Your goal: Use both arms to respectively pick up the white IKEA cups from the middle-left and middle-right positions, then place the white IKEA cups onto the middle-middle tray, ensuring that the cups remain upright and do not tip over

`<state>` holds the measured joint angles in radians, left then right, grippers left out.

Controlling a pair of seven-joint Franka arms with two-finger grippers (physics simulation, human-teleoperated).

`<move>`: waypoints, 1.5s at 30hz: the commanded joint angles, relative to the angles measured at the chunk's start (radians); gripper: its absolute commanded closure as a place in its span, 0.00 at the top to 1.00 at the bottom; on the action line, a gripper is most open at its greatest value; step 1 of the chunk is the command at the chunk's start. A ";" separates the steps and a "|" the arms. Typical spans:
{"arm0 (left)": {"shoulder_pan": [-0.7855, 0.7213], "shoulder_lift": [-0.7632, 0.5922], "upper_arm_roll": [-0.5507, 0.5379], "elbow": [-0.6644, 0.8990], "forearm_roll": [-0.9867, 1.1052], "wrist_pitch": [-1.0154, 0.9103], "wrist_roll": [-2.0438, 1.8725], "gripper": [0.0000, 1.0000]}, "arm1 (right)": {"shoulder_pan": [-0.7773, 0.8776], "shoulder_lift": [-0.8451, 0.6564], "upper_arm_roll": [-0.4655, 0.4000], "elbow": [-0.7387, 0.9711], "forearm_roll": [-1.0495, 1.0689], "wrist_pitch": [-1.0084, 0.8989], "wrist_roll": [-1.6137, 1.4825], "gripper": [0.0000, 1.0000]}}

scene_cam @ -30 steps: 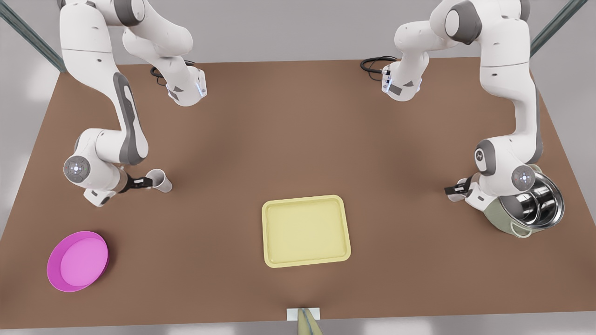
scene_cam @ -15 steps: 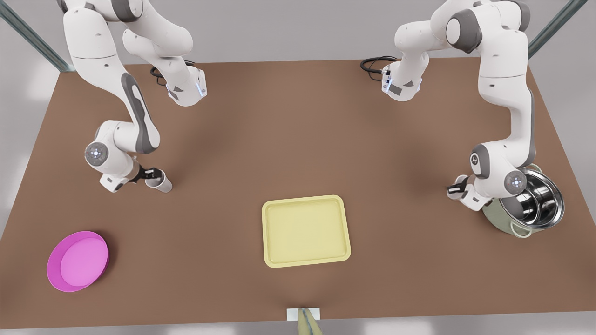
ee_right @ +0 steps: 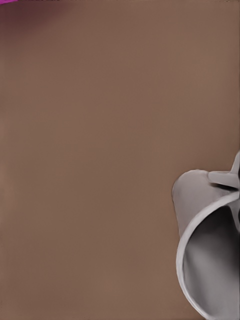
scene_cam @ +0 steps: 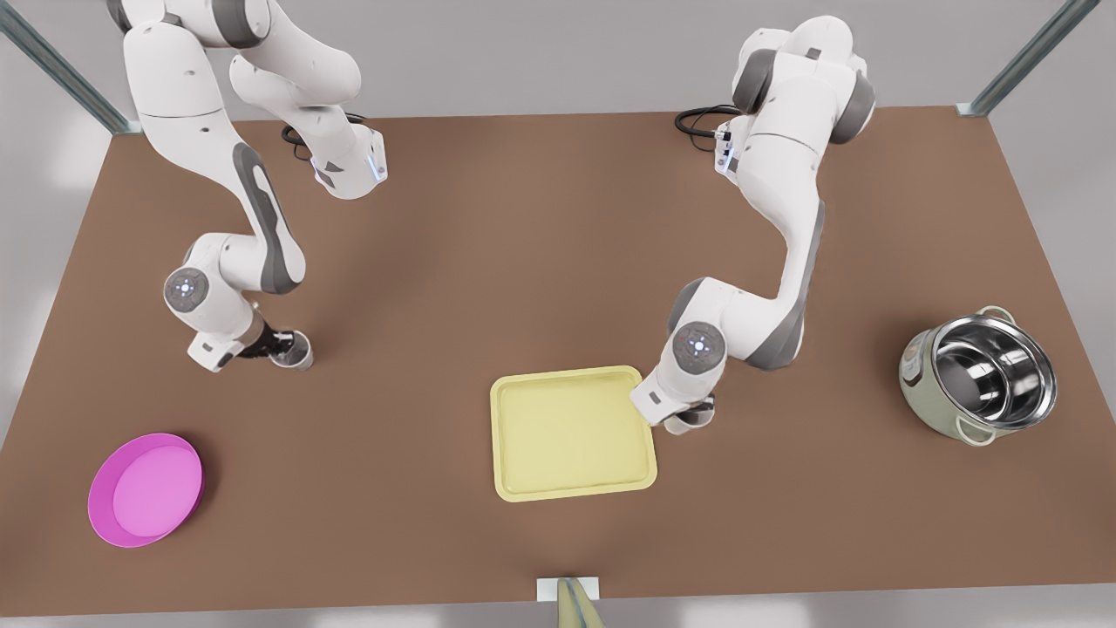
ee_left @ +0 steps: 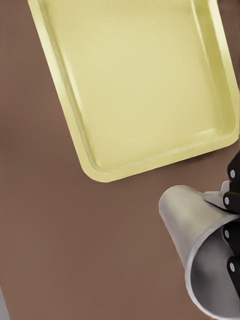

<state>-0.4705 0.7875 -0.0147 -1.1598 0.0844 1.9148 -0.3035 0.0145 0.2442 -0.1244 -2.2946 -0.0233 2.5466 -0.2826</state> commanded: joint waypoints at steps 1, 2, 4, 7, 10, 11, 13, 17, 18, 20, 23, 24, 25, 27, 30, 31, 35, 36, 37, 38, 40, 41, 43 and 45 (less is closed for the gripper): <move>-0.016 0.082 -0.024 0.112 -0.034 -0.086 -0.629 0.21 | 0.015 0.003 0.002 0.041 -0.006 -0.052 -0.006 0.21; -0.042 0.111 -0.022 0.149 -0.032 -0.086 -0.634 0.21 | 0.032 0.003 0.022 0.098 0.025 -0.100 -0.004 0.21; -0.068 0.159 -0.019 0.212 -0.032 -0.074 -0.654 0.21 | 0.108 0.033 0.038 0.233 0.126 -0.190 -0.001 0.21; -0.097 0.182 -0.018 0.210 -0.031 -0.020 -0.683 0.21 | 0.344 0.151 0.038 0.392 0.264 -0.189 0.236 0.21; -0.112 0.216 -0.018 0.204 -0.008 -0.011 -0.740 0.21 | 0.545 0.289 0.037 0.616 0.264 -0.178 0.618 0.21; -0.112 0.223 -0.018 0.204 -0.009 -0.010 -0.743 0.21 | 0.587 0.328 0.037 0.678 0.263 -0.178 0.695 0.21; -0.112 0.233 -0.019 0.204 -0.009 -0.010 -0.749 0.21 | 0.644 0.382 0.037 0.727 0.263 -0.140 0.792 0.21; -0.112 0.242 -0.019 0.204 -0.009 0.010 -0.776 0.79 | 0.645 0.486 0.037 0.834 0.266 -0.085 0.847 0.21; -0.112 0.242 -0.019 0.204 -0.008 0.009 -0.776 0.94 | 0.644 0.507 0.037 0.862 0.267 -0.083 0.847 0.21; -0.114 0.236 -0.019 0.204 -0.008 -0.007 -0.776 1.00 | 0.644 0.558 0.037 0.914 0.278 -0.083 0.847 0.21; -0.102 0.196 -0.019 0.206 -0.014 -0.091 -0.773 1.00 | 0.639 0.622 0.037 0.960 0.295 -0.074 0.846 0.21; -0.092 0.179 -0.022 0.206 -0.018 -0.112 -0.772 1.00 | 0.639 0.638 0.037 0.962 0.295 -0.069 0.846 0.21; -0.089 0.157 -0.022 0.206 -0.026 -0.145 -0.772 1.00 | 0.639 0.641 0.037 0.963 0.295 -0.062 0.844 0.21; -0.059 0.052 -0.034 0.206 -0.069 -0.289 -0.766 1.00 | 0.639 0.641 0.038 0.965 0.295 -0.062 0.844 0.21; 0.185 -0.172 -0.041 0.212 -0.118 -0.680 -0.301 1.00 | 0.641 0.641 0.037 0.965 0.287 -0.062 0.829 1.00; 0.263 -0.200 -0.037 0.213 -0.114 -0.689 -0.062 1.00 | 0.641 0.638 0.037 0.965 0.289 -0.062 0.829 1.00; 0.320 -0.526 -0.024 -0.151 0.018 -0.487 0.314 1.00 | 0.636 0.632 0.034 0.978 0.290 -0.063 0.829 1.00; 0.313 -0.568 -0.022 -0.161 0.025 -0.487 0.311 1.00 | 0.631 0.632 0.034 0.978 0.290 -0.065 0.829 1.00; 0.299 -0.570 -0.022 -0.166 0.021 -0.513 0.311 1.00 | 0.631 0.630 0.034 0.978 0.289 -0.065 0.829 1.00; 0.296 -0.544 -0.025 -0.150 0.021 -0.543 0.311 1.00 | 0.630 0.630 0.034 0.978 0.286 -0.065 0.829 1.00; 0.297 -0.537 -0.025 -0.144 0.018 -0.543 0.313 1.00 | 0.624 0.624 0.034 0.975 0.281 -0.071 0.827 1.00; 0.296 -0.527 -0.027 -0.139 -0.002 -0.543 0.311 1.00 | 0.624 0.600 0.034 0.962 0.281 -0.085 0.826 1.00; 0.299 -0.525 -0.025 -0.133 -0.026 -0.543 0.308 1.00 | 0.590 0.530 0.034 0.959 0.281 -0.221 0.728 1.00; 0.300 -0.524 -0.024 -0.132 -0.034 -0.543 0.296 1.00 | 0.501 0.455 0.028 0.943 0.278 -0.407 0.551 1.00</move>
<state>-0.1709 0.2641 -0.0388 -1.2930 0.0659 1.3859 -0.3885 0.5372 0.7256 -0.0950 -1.3462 0.2557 2.3511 0.4071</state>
